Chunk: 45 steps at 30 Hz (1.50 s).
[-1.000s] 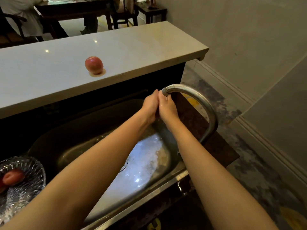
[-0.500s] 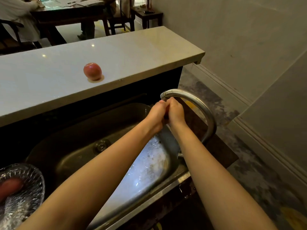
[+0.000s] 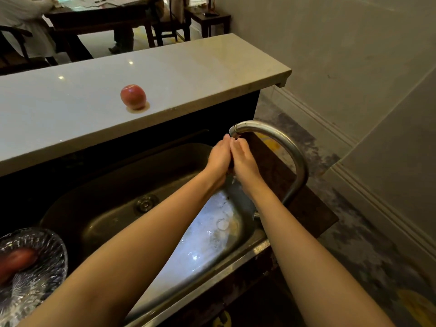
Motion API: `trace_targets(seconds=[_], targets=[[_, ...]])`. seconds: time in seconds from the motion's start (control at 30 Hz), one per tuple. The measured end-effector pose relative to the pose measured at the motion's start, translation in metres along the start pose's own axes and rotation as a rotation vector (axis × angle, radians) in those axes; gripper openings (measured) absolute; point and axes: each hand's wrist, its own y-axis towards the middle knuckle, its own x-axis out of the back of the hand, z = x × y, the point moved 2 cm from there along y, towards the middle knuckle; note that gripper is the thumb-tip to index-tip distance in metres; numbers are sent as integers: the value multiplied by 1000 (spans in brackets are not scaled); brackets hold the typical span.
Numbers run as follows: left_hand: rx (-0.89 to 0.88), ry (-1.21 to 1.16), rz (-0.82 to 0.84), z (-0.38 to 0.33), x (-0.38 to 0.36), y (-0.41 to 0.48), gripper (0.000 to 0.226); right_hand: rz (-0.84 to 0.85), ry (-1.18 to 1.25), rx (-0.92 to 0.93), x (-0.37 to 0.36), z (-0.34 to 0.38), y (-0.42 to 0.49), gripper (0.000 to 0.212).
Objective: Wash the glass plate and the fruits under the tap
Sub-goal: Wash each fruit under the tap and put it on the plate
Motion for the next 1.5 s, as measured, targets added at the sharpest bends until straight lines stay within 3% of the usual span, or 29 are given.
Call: trace_targets(seconds=[0.13,0.2,0.33,0.47,0.57,0.67,0.73,0.8,0.87,1.0,1.1,1.17,1.33,1.4,1.47,1.5], targets=[[3,-94,143,17,-5,-10,21,-150,148,-146,7,-3,5,30],[15,-160,114,22,-2,-10,19,-85,123,-128,4,-6,3,31],[-4,-57,-1,22,8,-7,30,57,34,-63,-8,-23,-5,23],[-28,8,102,29,-1,-13,19,-129,129,-200,-5,-23,1,26],[-15,-53,89,35,1,-15,16,-40,68,-209,-6,-28,3,31],[24,-43,7,33,11,-7,31,64,12,-134,-10,-34,-7,33],[59,-20,21,34,10,-6,32,-51,-49,-90,-5,-33,-12,33],[68,-20,130,39,3,-10,26,-188,1,-164,3,-27,-11,29],[116,-142,226,44,-1,-14,23,-174,-4,-247,10,-20,-12,30],[175,-313,239,40,2,-15,17,-141,-352,-199,27,-12,-25,34],[239,-365,178,34,-1,-11,3,-145,-775,-110,40,-17,-51,35],[263,-327,167,34,-4,-9,13,-78,-993,-106,39,-25,-67,28],[243,-197,180,37,-10,-10,34,-82,-1136,-160,34,-33,-77,24],[207,-179,168,36,-10,-11,30,-94,-1154,-161,34,-33,-76,24],[175,-169,206,34,-9,-13,11,-94,-1173,-157,35,-33,-77,24],[155,-131,204,34,-8,-13,14,-85,-1188,-147,36,-32,-77,23]])
